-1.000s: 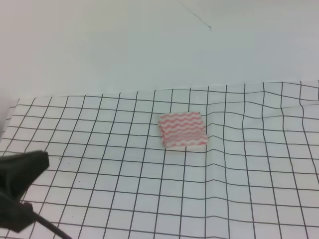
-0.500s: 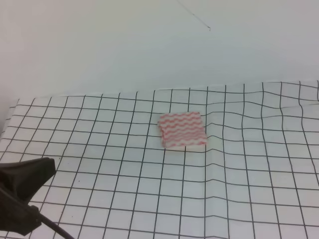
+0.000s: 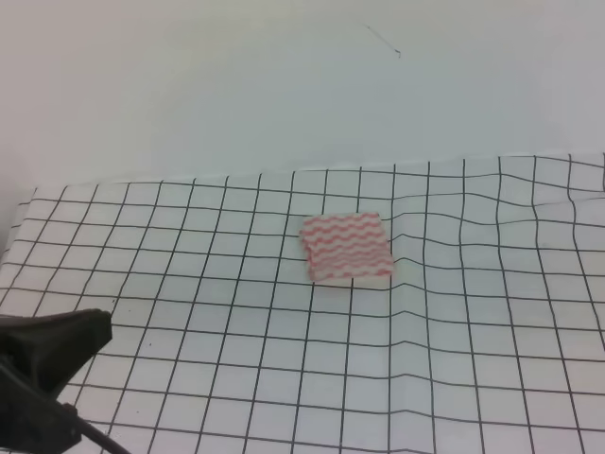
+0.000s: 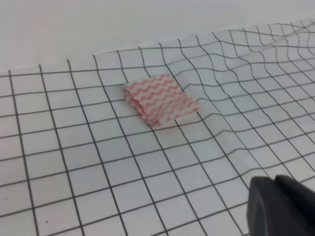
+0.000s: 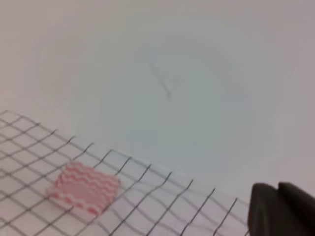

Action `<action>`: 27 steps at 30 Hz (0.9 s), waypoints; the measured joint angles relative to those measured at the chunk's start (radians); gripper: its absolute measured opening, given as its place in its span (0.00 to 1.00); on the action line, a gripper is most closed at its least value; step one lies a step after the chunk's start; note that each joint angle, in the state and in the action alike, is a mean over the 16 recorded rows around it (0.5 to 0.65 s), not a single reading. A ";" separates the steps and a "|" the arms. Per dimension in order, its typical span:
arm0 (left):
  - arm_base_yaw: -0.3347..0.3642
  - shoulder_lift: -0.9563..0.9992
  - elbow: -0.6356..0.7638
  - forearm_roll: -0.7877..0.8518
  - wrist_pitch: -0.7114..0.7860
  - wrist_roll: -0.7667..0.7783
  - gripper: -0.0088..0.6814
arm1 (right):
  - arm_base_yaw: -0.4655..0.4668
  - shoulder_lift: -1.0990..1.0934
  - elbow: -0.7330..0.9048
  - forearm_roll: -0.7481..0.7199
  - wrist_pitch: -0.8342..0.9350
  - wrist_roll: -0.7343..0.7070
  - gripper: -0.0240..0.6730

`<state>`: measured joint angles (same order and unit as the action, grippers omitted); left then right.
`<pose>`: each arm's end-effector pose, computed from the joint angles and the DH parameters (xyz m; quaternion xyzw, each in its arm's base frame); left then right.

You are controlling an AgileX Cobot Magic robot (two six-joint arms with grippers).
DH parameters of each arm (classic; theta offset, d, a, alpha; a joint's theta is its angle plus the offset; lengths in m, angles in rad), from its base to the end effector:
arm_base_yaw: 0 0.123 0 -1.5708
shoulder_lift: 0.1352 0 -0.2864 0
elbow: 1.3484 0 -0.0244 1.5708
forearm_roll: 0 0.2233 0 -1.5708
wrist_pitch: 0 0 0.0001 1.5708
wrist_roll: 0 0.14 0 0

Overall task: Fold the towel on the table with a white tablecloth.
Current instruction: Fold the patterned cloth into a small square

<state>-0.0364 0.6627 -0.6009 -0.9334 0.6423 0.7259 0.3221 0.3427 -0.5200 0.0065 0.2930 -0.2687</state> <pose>0.1334 -0.0724 0.3110 0.1129 0.8095 -0.2425 0.5227 0.0898 0.0303 0.3326 -0.2073 0.6865 0.0214 0.6966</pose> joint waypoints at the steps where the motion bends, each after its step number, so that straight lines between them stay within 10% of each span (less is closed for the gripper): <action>1: 0.000 0.000 0.000 0.000 0.004 -0.001 0.01 | 0.000 -0.004 0.020 0.000 -0.013 0.000 0.07; 16: 0.000 -0.051 0.018 0.033 0.007 -0.004 0.01 | 0.000 -0.013 0.121 -0.001 0.024 -0.001 0.07; 27: 0.000 -0.328 0.252 0.307 -0.346 -0.252 0.01 | 0.000 -0.011 0.123 0.000 0.076 -0.001 0.07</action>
<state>-0.0364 0.3348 -0.3486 -0.6267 0.2959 0.4738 0.3221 0.3314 -0.3969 0.0065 0.3689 -0.2693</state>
